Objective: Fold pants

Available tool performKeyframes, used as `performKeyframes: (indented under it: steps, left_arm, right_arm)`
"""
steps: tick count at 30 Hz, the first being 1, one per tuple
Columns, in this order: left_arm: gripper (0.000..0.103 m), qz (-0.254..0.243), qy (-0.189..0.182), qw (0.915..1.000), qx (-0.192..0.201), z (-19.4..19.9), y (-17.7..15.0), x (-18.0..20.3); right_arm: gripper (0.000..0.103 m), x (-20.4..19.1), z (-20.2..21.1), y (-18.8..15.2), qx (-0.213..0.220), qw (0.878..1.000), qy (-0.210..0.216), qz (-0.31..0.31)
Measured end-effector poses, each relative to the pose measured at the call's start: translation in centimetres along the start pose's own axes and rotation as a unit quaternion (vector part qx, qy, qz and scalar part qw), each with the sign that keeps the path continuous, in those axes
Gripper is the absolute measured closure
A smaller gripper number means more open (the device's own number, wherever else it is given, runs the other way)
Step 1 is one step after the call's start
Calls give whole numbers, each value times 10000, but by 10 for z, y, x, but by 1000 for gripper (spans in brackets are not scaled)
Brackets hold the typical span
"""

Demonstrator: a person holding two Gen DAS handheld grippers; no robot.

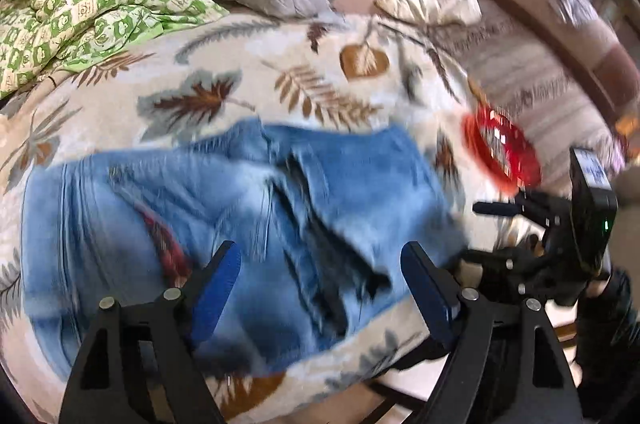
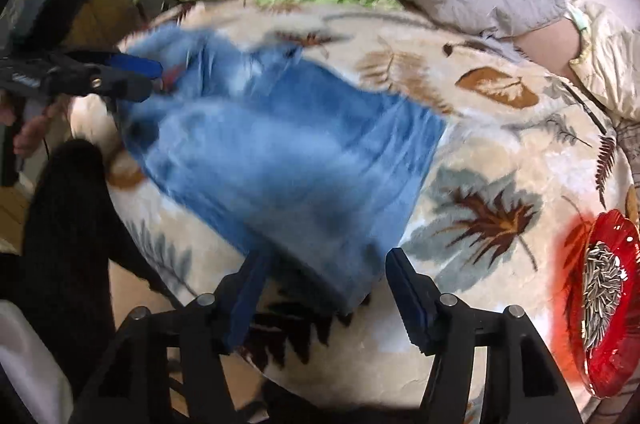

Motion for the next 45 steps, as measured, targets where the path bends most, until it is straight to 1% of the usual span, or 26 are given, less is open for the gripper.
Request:
performKeyframes:
  steps: [2, 5, 7, 11, 12, 13, 14, 16, 17, 18, 19, 20, 22, 24, 27, 28, 29, 30, 31, 33, 34, 35, 37, 38, 41, 45]
  left_arm:
    - [20, 150, -23, 9998, -146, -18, 12, -2]
    - [21, 328, -213, 9985, -392, -48, 20, 2]
    - [34, 370, -324, 9972, -558, -70, 24, 5]
    - [50, 390, 18, 9950, -920, -107, 24, -3]
    - [65, 406, 76, 9948, -934, -111, 23, -6]
    - [79, 362, 183, 9950, -908, -114, 23, -10]
    - [79, 320, 170, 9954, -884, -114, 22, -11]
    - [85, 183, 95, 9960, -874, -112, 22, -11]
    - [91, 89, 114, 9960, -882, -107, 22, -11]
    - [101, 60, 74, 9965, -828, -103, 25, -11]
    - [101, 78, -78, 9976, -684, -97, 33, -9]
    - [101, 144, -91, 9987, -477, -86, 40, -12]
    - [101, 217, -68, 9986, -480, -86, 44, -15]
    - [101, 151, 92, 9978, -644, -95, 38, -18]
    - [101, 218, 150, 9979, -588, -93, 34, -25]
    - [103, 212, 449, 9972, -565, -92, 34, -34]
    - [103, 108, 880, 9945, -552, -93, 37, -43]
    - [103, 16, 1145, 9914, -633, -95, 35, -55]
    - [103, 186, 925, 9928, -743, -97, 32, -58]
    - [103, 519, 578, 9954, -568, -84, 32, -59]
    - [98, 629, 406, 9961, -467, -74, 31, -55]
    - [90, 711, 142, 9964, -440, -66, 28, -48]
    - [32, 732, -234, 9961, -427, -55, 22, -30]
    - [26, 676, -371, 9962, -414, -48, 17, -17]
    - [25, 277, -660, 9955, -620, -39, 0, 17]
    - [25, 236, -611, 9935, -931, -49, -16, 35]
  right_arm:
    - [38, 9, 4, 13, 221, 9996, 3, -172]
    - [38, 24, -5, 31, 279, 9986, -94, -444]
    - [38, 31, -18, 45, 240, 9981, -127, -547]
    - [38, 37, -48, 59, 33, 9987, -280, -428]
    - [38, 38, -59, 58, -114, 9986, -260, -436]
    - [38, 41, -71, 55, -264, 9981, -275, -485]
    - [39, 43, -81, 50, -382, 9975, -299, -518]
    - [39, 45, -86, 47, -279, 9974, -267, -605]
    - [39, 45, -86, 46, -251, 9974, -254, -629]
    - [39, 45, -85, 46, -236, 9974, -260, -627]
    - [39, 45, -85, 46, -228, 9974, -269, -626]
    - [39, 46, -86, 45, -224, 9973, -269, -638]
    - [39, 47, -86, 45, -220, 9971, -270, -674]
    - [39, 47, -86, 46, -215, 9971, -290, -664]
    - [39, 46, -84, 44, -223, 9973, -289, -632]
    - [39, 46, -84, 44, -215, 9973, -274, -648]
    - [39, 46, -84, 43, -210, 9973, -264, -655]
    - [39, 46, -85, 42, -233, 9973, -275, -646]
    - [39, 46, -85, 42, -229, 9973, -275, -646]
    - [38, 46, -85, 43, -215, 9971, -293, -664]
    - [38, 46, -84, 43, -199, 9971, -306, -663]
    - [38, 46, -83, 44, -174, 9971, -297, -686]
    - [38, 47, -78, 44, -159, 9964, -220, -801]
    - [38, 47, -73, 44, -154, 9958, -135, -891]
    - [37, 42, -52, 41, 18, 9956, 69, -936]
    - [37, 23, -34, 21, -111, 9993, -56, -357]
Point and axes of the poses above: each gripper's, at about its wrist camera, not at the fingertips, and z roughly against the way its jaws point, x to its right, y to its top, the point moved 8 cm from there along -z, roughly the way its jaws point, and after that the axes turned 2 degrees about -z, right-handed, at the moved point
